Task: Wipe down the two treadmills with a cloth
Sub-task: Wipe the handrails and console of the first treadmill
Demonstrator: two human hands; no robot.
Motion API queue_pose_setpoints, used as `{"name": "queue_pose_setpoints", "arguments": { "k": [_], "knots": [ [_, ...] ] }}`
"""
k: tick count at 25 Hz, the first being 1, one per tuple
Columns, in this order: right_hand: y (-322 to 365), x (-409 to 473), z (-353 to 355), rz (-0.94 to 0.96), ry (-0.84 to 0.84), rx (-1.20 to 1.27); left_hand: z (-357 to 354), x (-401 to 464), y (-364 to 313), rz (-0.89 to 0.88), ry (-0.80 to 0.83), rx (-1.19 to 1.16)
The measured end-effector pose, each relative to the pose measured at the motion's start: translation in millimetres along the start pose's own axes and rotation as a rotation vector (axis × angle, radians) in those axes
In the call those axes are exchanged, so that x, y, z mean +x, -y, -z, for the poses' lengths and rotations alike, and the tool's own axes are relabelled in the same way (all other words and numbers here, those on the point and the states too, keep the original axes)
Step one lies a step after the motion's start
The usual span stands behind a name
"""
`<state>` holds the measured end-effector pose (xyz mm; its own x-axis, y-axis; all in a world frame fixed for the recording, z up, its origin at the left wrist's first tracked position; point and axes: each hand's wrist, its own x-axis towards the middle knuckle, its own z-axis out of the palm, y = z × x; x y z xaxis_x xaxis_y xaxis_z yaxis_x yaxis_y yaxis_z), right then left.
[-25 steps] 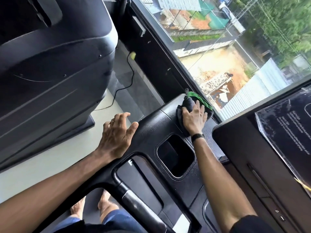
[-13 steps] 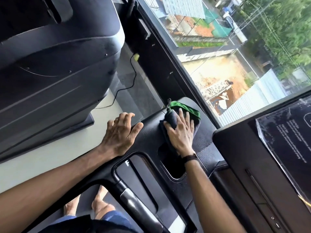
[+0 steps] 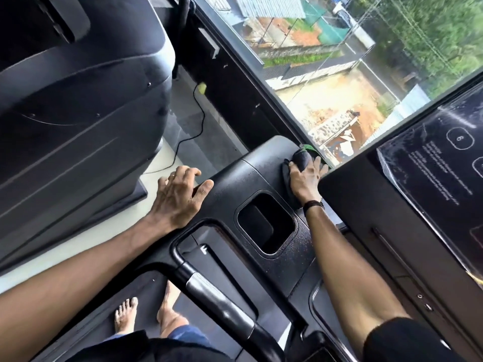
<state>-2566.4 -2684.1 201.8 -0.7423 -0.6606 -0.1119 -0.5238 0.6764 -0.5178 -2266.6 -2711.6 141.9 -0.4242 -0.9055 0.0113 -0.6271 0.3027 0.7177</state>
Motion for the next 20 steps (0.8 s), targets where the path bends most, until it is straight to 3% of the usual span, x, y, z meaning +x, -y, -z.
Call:
{"name": "queue_pose_setpoints", "arguments": {
  "k": [6, 11, 16, 20],
  "knots": [
    [-10.5, -47.4, 22.6, -0.23, -0.034, -0.167, 3.4, -2.5, -4.7, 0.007, -0.008, 0.016],
    [-23.7, -76.3, 25.0, -0.285, -0.153, -0.325, 5.2, -3.0, -4.0, 0.006, 0.012, 0.002],
    [-43.2, -98.4, 10.2, -0.064, -0.251, -0.349, 5.2, -4.6, -4.3, -0.015, 0.024, -0.015],
    [-50.0, -123.2, 2.7, -0.015, -0.201, -0.322, 5.1, -2.9, -2.9, -0.024, 0.042, -0.015]
  ]
}}
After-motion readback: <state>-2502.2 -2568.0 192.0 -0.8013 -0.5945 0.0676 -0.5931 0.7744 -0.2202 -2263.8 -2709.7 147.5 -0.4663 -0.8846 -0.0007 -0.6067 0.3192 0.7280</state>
